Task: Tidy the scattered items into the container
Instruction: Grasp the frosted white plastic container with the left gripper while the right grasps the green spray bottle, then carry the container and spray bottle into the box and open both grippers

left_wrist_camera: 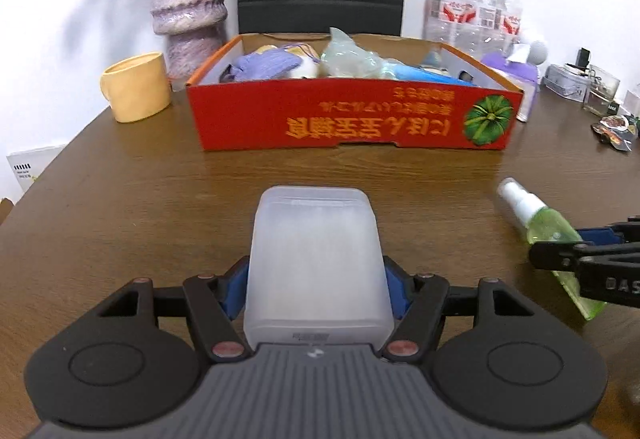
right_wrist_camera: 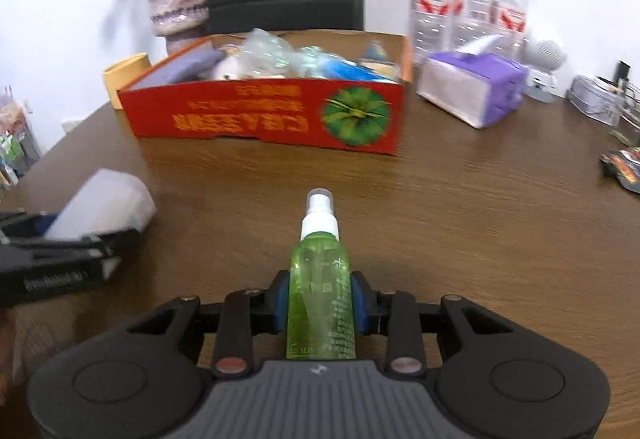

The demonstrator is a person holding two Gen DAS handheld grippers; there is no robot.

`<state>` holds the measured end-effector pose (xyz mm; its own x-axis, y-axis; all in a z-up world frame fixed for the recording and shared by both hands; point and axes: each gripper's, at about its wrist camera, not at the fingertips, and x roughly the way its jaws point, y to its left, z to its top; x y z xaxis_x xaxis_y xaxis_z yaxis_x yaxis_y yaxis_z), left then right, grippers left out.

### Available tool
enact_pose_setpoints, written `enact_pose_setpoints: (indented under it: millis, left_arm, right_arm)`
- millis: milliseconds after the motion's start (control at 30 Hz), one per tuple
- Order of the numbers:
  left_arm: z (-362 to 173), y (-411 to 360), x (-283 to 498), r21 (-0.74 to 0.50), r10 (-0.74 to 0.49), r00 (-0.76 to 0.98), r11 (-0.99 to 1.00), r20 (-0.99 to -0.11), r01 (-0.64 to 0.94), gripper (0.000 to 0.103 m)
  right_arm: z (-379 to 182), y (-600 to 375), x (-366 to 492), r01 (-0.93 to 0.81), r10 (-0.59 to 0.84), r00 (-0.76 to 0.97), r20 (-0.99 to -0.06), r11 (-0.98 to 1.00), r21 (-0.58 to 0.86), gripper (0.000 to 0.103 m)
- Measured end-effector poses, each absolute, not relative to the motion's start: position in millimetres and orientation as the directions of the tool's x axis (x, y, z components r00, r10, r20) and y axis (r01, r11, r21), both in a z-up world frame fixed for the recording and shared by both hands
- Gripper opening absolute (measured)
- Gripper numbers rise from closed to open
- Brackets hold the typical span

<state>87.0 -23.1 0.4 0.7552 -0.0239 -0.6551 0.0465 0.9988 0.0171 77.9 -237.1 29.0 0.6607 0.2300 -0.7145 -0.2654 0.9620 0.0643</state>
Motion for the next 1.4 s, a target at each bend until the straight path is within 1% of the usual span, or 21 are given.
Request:
enact_pose_setpoints:
  millis: [133, 233, 267, 300, 333, 367, 400, 467, 500, 533, 567, 600, 633, 733, 800, 900, 1067, 1133, 1300, 1367, 1400]
  left_arm:
    - [0, -14, 92, -0.011, -0.065, 0.749, 0.997, -0.660, 0.077, 0.068]
    - [-1, -15, 94, 0.013, -0.067, 0.752, 0.995, -0.655, 0.100, 0.069]
    - [-2, -16, 93, 0.022, -0.064, 0.754, 0.994, -0.654, 0.104, 0.069]
    - [-3, -17, 93, 0.032, -0.060, 0.755, 0.994, -0.653, 0.107, 0.071]
    - [-5, -19, 92, 0.041, -0.058, 0.757, 0.993, -0.651, 0.111, 0.082]
    - [-7, -21, 91, 0.047, -0.059, 0.759, 0.992, -0.648, 0.116, 0.088]
    - [-8, -22, 91, 0.049, -0.061, 0.763, 0.991, -0.644, 0.121, 0.092]
    - [-10, -23, 92, 0.040, -0.073, 0.766, 0.991, -0.639, 0.128, 0.092]
    - [-10, -23, 93, 0.035, -0.076, 0.764, 0.991, -0.641, 0.128, 0.085]
    - [-10, -23, 94, 0.031, -0.079, 0.761, 0.991, -0.644, 0.129, 0.066]
    - [-9, -22, 95, 0.020, -0.086, 0.757, 0.991, -0.648, 0.130, 0.066]
    - [-7, -21, 96, 0.009, -0.094, 0.752, 0.991, -0.653, 0.131, 0.066]
    - [-4, -19, 97, -0.013, -0.107, 0.752, 0.992, -0.651, 0.129, 0.066]
    - [14, -14, 93, -0.024, -0.098, 0.784, 0.994, -0.613, 0.106, 0.066]
    - [32, -9, 90, -0.046, -0.120, 0.811, 0.992, -0.573, 0.115, 0.066]
    - [60, -6, 111, -0.081, -0.169, 0.813, 0.986, -0.557, 0.149, 0.066]
    - [97, -17, 205, -0.129, -0.213, 0.801, 0.977, -0.559, 0.169, 0.066]
    - [91, -18, 232, -0.141, -0.205, 0.781, 0.979, -0.590, 0.150, 0.066]
    - [71, -19, 296, -0.166, -0.184, 0.721, 0.981, -0.668, 0.097, 0.066]
    - [63, -19, 322, -0.175, -0.177, 0.694, 0.982, -0.698, 0.074, 0.070]
    - [61, -19, 324, -0.173, -0.178, 0.688, 0.982, -0.704, 0.077, 0.075]
  right_arm:
    - [30, -213, 89, -0.229, 0.211, 0.669, -0.712, 0.971, 0.072, 0.030]
    - [28, -203, 90, -0.196, 0.175, 0.688, -0.704, 0.979, 0.052, 0.031]
    - [27, -202, 89, -0.190, 0.168, 0.693, -0.701, 0.981, 0.047, 0.036]
    - [25, -203, 92, -0.186, 0.164, 0.694, -0.701, 0.981, 0.046, 0.041]
    - [24, -204, 91, -0.179, 0.160, 0.693, -0.703, 0.983, 0.047, 0.055]
    - [24, -206, 89, -0.172, 0.164, 0.693, -0.702, 0.983, 0.060, 0.068]
    - [23, -209, 86, -0.165, 0.169, 0.692, -0.701, 0.984, 0.074, 0.070]
    - [22, -212, 84, -0.164, 0.184, 0.696, -0.694, 0.982, 0.096, 0.065]
    - [22, -211, 83, -0.169, 0.182, 0.699, -0.691, 0.982, 0.088, 0.062]
    - [21, -209, 83, -0.172, 0.173, 0.703, -0.690, 0.983, 0.071, 0.053]
    - [22, -208, 83, -0.174, 0.171, 0.708, -0.685, 0.983, 0.065, 0.032]
    - [23, -207, 83, -0.176, 0.170, 0.714, -0.679, 0.982, 0.060, 0.030]
    - [25, -208, 82, -0.176, 0.175, 0.720, -0.672, 0.982, 0.067, 0.030]
    - [32, -209, 81, -0.175, 0.191, 0.734, -0.652, 0.980, 0.091, 0.030]
    - [44, -209, 77, -0.179, 0.193, 0.764, -0.615, 0.980, 0.085, 0.030]
    - [70, -213, 80, -0.204, 0.226, 0.795, -0.563, 0.973, 0.103, 0.030]
    - [112, -210, 146, -0.238, 0.283, 0.810, -0.514, 0.959, 0.153, 0.030]
    - [120, -202, 186, -0.233, 0.279, 0.809, -0.517, 0.960, 0.153, 0.030]
    - [101, -190, 285, -0.163, 0.241, 0.742, -0.626, 0.970, 0.180, 0.030]
    - [90, -190, 304, -0.153, 0.240, 0.716, -0.655, 0.970, 0.188, 0.031]
    - [86, -192, 309, -0.148, 0.240, 0.715, -0.656, 0.970, 0.193, 0.032]
